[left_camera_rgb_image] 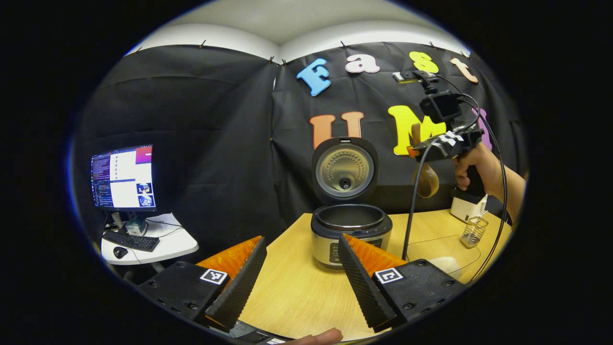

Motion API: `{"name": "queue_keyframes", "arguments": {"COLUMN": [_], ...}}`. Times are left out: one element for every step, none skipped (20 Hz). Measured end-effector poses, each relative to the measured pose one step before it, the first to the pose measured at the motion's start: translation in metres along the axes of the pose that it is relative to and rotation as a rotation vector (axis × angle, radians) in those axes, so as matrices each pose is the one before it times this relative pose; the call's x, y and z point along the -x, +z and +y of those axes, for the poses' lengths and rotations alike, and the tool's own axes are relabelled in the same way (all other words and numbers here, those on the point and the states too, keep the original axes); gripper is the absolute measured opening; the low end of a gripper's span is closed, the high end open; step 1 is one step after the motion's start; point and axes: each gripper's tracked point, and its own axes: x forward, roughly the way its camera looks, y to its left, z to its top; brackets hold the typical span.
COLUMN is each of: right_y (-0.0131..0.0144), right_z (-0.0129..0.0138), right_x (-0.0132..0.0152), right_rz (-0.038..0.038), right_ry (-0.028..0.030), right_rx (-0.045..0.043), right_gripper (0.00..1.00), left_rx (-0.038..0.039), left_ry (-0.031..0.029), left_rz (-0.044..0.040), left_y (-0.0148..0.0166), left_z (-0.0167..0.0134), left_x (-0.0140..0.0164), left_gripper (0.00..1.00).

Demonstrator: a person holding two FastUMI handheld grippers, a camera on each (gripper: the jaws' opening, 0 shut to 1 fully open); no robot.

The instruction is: Close the left gripper, press the button to open the rice cooker; take a wooden spoon from the chopstick holder with the right hand, scoop a spoonful of rice and pour it into the rice cooker, then put the wooden spoon back into the chopstick holder.

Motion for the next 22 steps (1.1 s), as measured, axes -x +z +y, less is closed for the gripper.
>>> {"name": "queue_keyframes", "arguments": {"right_y": [-0.00633, -0.0041, -0.0077, -0.00701, -0.00787, -0.00756, -0.01046, -0.00889, -0.01085, -0.01184, -0.01137, -0.0118, -0.01269, -0.0114, -0.0126, -0.01112, -0.01213, -0.0098, -0.00915, -0.0082, -0.00931, -0.00648], "right_z": [-0.01994, -0.01989, -0.02111, -0.02063, -0.01828, -0.01916, -0.02012, -0.0147, -0.01151, -0.01372, -0.01316, -0.01125, -0.00807, -0.00471, -0.00366, -0.00242, -0.0021, -0.00215, -0.00235, -0.00247, -0.00081, -0.00018], "right_x": [0.00342, 0.00699, 0.00352, 0.00405, 0.00243, 0.00258, 0.0022, 0.00157, -0.00133, -0.00141, -0.00317, -0.00405, -0.00403, -0.00315, -0.00417, -0.0031, -0.00406, -0.00382, -0.00424, -0.00328, -0.00813, -0.00176], "right_rz": [0.00364, -0.0012, 0.00292, 0.00594, 0.00651, 0.00756, 0.01151, 0.01055, 0.01383, 0.01622, 0.01287, 0.01907, 0.02213, 0.02162, 0.02115, 0.01898, 0.01418, 0.01177, 0.01016, 0.015, 0.01716, 0.01688], "right_ry": [-0.01626, -0.02079, -0.02348, -0.02354, -0.02294, -0.02196, -0.02053, -0.01631, -0.01036, -0.01453, -0.01834, -0.01823, -0.00777, 0.00198, 0.00521, 0.00182, -0.00002, -0.00239, -0.00783, -0.00652, -0.00101, 0.00889], "right_rx": [-0.0013, -0.00438, -0.00633, -0.00226, -0.00506, -0.00711, -0.01235, -0.00943, 0.00052, 0.01071, 0.00445, -0.00451, -0.01275, -0.01819, -0.02001, -0.01657, -0.01204, -0.00502, -0.00235, -0.00326, -0.00984, -0.02291], "right_gripper": [0.01, 0.02, 0.01, 0.01, 0.0, 0.01, 0.01, 0.01, 0.0, 0.0, 0.0, 0.0, 0.0, 0.0, 0.01, 0.01, 0.01, 0.01, 0.01, 0.01, 0.0, 0.01], "left_rx": [0.00742, 0.00432, 0.00321, 0.0065, 0.01031, 0.00766, 0.00333, -0.00234, -0.00741, -0.01045, -0.00828, -0.00238, 0.00313, 0.00359, 0.00132, -0.00171, -0.0013, 0.00026, 0.00288, 0.00487, 0.00541, 0.00353], "left_ry": [-0.01283, -0.01068, -0.00762, -0.01052, -0.01523, -0.01983, -0.01845, -0.00991, -0.00196, -0.00103, -0.00191, -0.00056, -0.00328, -0.00688, -0.00855, -0.00794, -0.00375, -0.00011, -0.00196, -0.00707, -0.00853, -0.00692], "left_rz": [-0.00502, -0.00793, -0.00524, -0.00045, -0.00015, 0.00283, 0.00102, 0.00185, -0.0008, -0.00098, -0.0042, -0.00242, 0.00576, 0.00747, 0.00358, 0.00333, -0.00109, -0.00192, -0.00008, 0.00149, 0.00169, 0.00149], "left_y": [0.00224, 0.00264, 0.00178, -0.0004, 0.00046, 0.00017, 0.00007, -0.00005, 0.00034, 0.0002, 0.00071, -0.00017, -0.00171, -0.00168, -0.00108, -0.00024, 0.00041, 0.00059, -0.00006, -0.00028, -0.00061, -0.00009], "left_z": [-0.00604, -0.0059, -0.00507, -0.0034, -0.0058, -0.00719, -0.00569, -0.00333, -0.00191, 0.00005, -0.00194, 0.00056, -0.00208, -0.00242, -0.00213, -0.00307, -0.00139, 0.00034, -0.00066, -0.00245, -0.00277, -0.00227], "left_x": [0.00091, 0.00087, 0.00039, 0.00079, 0.00009, 0.00098, 0.00052, 0.00034, 0.00088, -0.00034, 0.00029, -0.00085, -0.00047, -0.00054, -0.001, 0.00038, 0.00038, -0.00015, -0.00022, 0.00002, -0.00022, 0.00015], "left_gripper": [0.95, 0.95, 0.96, 0.96, 0.96, 0.96, 0.96, 0.96, 0.96, 0.96, 0.96, 0.96, 0.96, 0.96, 0.96, 0.96, 0.96, 0.96, 0.96, 0.96, 0.96, 0.96]}}
